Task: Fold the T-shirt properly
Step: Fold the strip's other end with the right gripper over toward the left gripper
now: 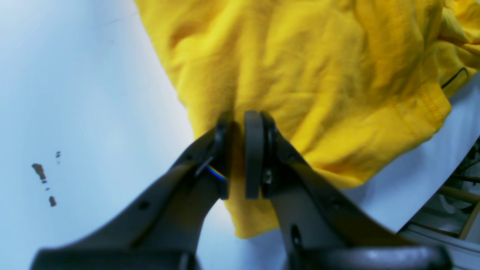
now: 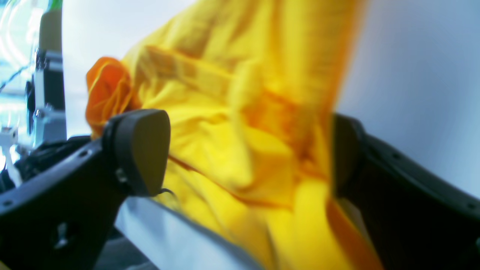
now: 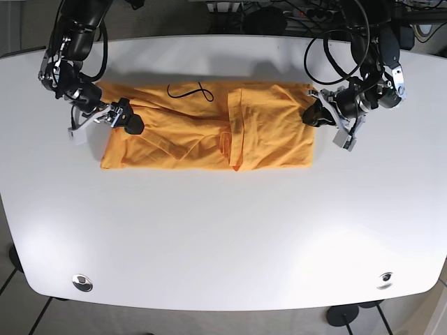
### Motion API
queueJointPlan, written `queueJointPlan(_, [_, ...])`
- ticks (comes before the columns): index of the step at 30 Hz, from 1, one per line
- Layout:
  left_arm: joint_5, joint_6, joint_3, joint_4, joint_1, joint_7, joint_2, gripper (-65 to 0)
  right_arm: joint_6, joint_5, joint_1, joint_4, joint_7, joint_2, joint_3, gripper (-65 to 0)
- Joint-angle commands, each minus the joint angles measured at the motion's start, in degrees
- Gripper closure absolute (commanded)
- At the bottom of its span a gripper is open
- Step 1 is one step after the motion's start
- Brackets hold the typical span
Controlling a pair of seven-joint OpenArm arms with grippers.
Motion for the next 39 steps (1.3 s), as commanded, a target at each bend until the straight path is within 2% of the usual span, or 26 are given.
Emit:
queueJointPlan(1, [-1.04, -0.45, -0.19, 0.86, -0.50, -0.92, -0.64, -4.2, -0.66, -1.54, 1.32, 0.01, -0.02, -0.05, 0.20, -57.5])
queueJointPlan(3, [-1.04, -0.45, -0.19, 1.04, 0.46, -0.92, -0.64, -4.2, -0.66, -1.54, 2.11, -0.17, 0.15, -0.13, 0.02, -57.2])
queueJointPlan(5, [-1.04, -0.45, -0.19, 1.21, 0.99, -0.92, -0.64, -4.2, -0.75, -1.54, 3.60, -1.66, -0.02, -0.13, -0.16, -47.6])
queueJointPlan(6, [-1.04, -0.45, -0.19, 1.21, 0.99, -0.92, -0.56, -4.2, -0.75, -1.54, 3.87, -2.28, -0.02, -0.13, -0.16, -40.3])
queueJointPlan(7, [-1.04, -0.45, -0.19, 0.95, 0.99, -0.92, -0.56, -4.2, -0.75, -1.54, 4.39, -3.07, -0.02, -0.05, -0.16, -27.9])
queueJointPlan(10, [-1.04, -0.45, -0.19, 1.04, 0.90, -0.92, -0.38, -4.2, -0.75, -1.71, 4.48, -3.25, 0.06, -0.05, -0.33, -3.5])
queueJointPlan(13, [-1.04, -0.45, -0.01, 0.86, 0.73, -0.92, -0.29, -4.2, -0.75, -5.32, 5.10, -0.35, 0.06, -0.05, -0.33, -2.2])
queueJointPlan(16, [-0.96, -0.45, 0.25, 0.77, 0.64, -0.92, -0.20, -4.2, -0.75, -9.27, 4.92, 8.27, -0.37, -0.66, -0.33, -2.1])
queueJointPlan(19, [-0.69, -0.45, 0.25, 0.77, 0.64, -0.92, 1.29, -4.2, -0.75, -12.88, 4.83, 17.50, -3.01, -2.86, -2.09, -2.1])
queueJointPlan(21, [1.51, -0.45, 0.34, 1.13, 0.55, -0.92, 2.26, -4.2, -0.75, -14.46, 4.83, 23.22, -4.42, -3.47, -4.46, -2.1])
queueJointPlan(24, [6.69, -0.45, 2.45, 0.77, -0.85, -0.92, 4.28, -4.2, -0.75, -14.81, 4.83, 29.90, -5.65, -6.29, -10.00, -2.1])
queueJointPlan(29, [11.09, -0.45, 4.21, 0.77, -1.38, -0.92, 6.74, -4.2, -0.75, -14.81, 6.33, 30.95, -5.74, -10.68, -16.77, -2.1])
queueJointPlan(32, [11.09, -0.45, 4.21, 0.77, -1.38, -0.92, 7.00, -4.2, -0.57, -14.90, 7.82, 30.95, -5.74, -14.37, -20.11, -2.1])
queueJointPlan(37, [11.09, -0.45, 4.21, 0.69, -1.38, -0.92, 6.92, -4.2, -0.57, -15.16, 10.02, 30.16, -5.56, -16.92, -24.07, -2.1])
queueJointPlan(39, [11.09, -0.45, 4.21, 0.69, -1.38, -0.92, 6.65, -4.2, -0.57, -18.68, 10.28, 28.05, -5.30, -18.07, -27.32, -2.1])
